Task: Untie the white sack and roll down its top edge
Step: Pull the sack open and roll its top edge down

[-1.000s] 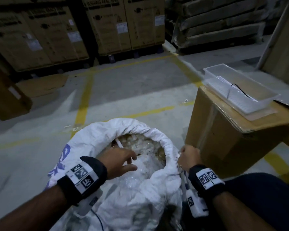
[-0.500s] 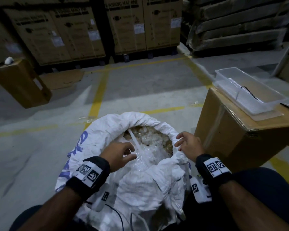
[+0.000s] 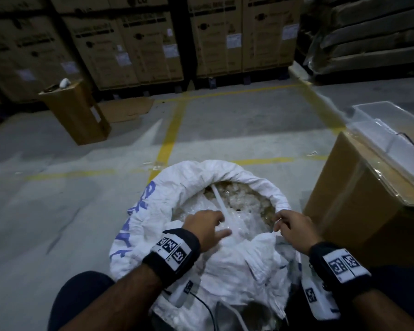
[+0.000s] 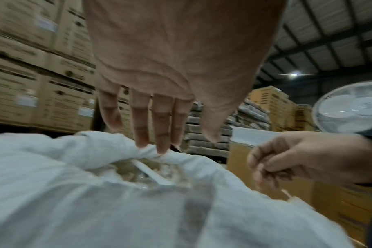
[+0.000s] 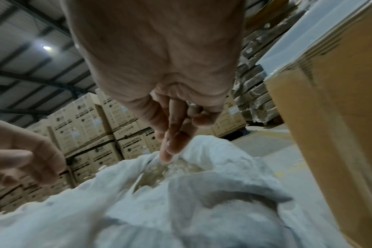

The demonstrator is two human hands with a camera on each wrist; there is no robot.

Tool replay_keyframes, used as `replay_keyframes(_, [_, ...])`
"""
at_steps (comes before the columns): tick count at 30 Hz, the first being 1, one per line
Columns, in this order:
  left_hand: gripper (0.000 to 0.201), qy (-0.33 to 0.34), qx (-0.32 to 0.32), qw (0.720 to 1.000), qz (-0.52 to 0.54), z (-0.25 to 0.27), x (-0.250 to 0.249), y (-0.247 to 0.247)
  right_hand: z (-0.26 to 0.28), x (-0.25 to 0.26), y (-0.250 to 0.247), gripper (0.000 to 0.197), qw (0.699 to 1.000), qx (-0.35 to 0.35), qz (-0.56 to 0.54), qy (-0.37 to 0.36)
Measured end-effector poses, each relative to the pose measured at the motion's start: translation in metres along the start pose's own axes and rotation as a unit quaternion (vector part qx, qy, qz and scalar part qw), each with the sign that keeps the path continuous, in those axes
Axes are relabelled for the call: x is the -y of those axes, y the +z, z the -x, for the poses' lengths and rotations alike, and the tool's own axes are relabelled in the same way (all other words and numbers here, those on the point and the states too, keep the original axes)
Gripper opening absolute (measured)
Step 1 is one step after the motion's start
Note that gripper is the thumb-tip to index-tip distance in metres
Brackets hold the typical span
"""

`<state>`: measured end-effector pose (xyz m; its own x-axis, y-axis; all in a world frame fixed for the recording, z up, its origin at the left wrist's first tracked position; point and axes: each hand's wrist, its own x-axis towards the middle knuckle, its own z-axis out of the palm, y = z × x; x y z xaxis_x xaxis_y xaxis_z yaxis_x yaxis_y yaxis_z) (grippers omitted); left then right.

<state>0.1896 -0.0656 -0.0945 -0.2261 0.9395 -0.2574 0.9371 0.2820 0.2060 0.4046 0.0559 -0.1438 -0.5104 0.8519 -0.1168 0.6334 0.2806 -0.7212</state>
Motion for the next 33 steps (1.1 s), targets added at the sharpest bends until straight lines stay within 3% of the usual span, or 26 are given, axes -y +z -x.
replay_keyframes(2, [0.045, -0.106, -0.087, 0.99, 0.013, 0.002, 0.026, -0.005, -0.006, 0.015, 0.01, 0.022, 0.999, 0.006, 0.005, -0.033])
replay_keyframes(4, [0.05, -0.224, -0.13, 0.966, 0.007, 0.004, 0.049, -0.006, -0.012, 0.034, 0.023, 0.02, 0.997, 0.029, -0.001, -0.068])
replay_keyframes(6, [0.064, -0.321, -0.12, 0.939, 0.022, 0.007, 0.068, -0.001, -0.02, 0.056, 0.037, 0.019, 0.993, 0.048, 0.015, -0.11])
replay_keyframes(9, [0.08, -0.389, -0.105, 0.913, 0.064, 0.011, 0.085, 0.018, -0.035, 0.092, 0.06, 0.021, 0.981, 0.091, 0.061, -0.158])
replay_keyframes(15, [0.101, -0.404, -0.125, 0.89, 0.173, 0.016, 0.103, 0.044, -0.078, 0.168, 0.105, 0.031, 0.918, 0.133, 0.238, -0.288])
replay_keyframes(18, [0.112, -0.405, -0.107, 0.884, 0.207, 0.015, 0.112, 0.046, -0.105, 0.2, 0.126, 0.039, 0.859, 0.155, 0.332, -0.358])
replay_keyframes(21, [0.108, -0.431, -0.083, 0.871, 0.22, 0.015, 0.125, 0.043, -0.125, 0.218, 0.148, 0.048, 0.786, 0.2, 0.391, -0.435])
replay_keyframes(26, [0.092, -0.441, -0.062, 0.864, 0.236, 0.014, 0.138, 0.045, -0.138, 0.215, 0.188, 0.041, 0.677, 0.264, 0.428, -0.537])
replay_keyframes(28, [0.091, -0.439, -0.059, 0.863, 0.245, 0.013, 0.137, 0.051, -0.141, 0.21, 0.196, 0.025, 0.642, 0.272, 0.441, -0.566])
replay_keyframes(30, [0.091, -0.44, -0.051, 0.863, 0.241, 0.012, 0.134, 0.056, -0.148, 0.208, 0.198, 0.012, 0.633, 0.262, 0.432, -0.587])
replay_keyframes(33, [0.097, -0.443, -0.041, 0.861, 0.248, 0.006, 0.128, 0.057, -0.153, 0.219, 0.196, 0.011, 0.659, 0.279, 0.399, -0.573])
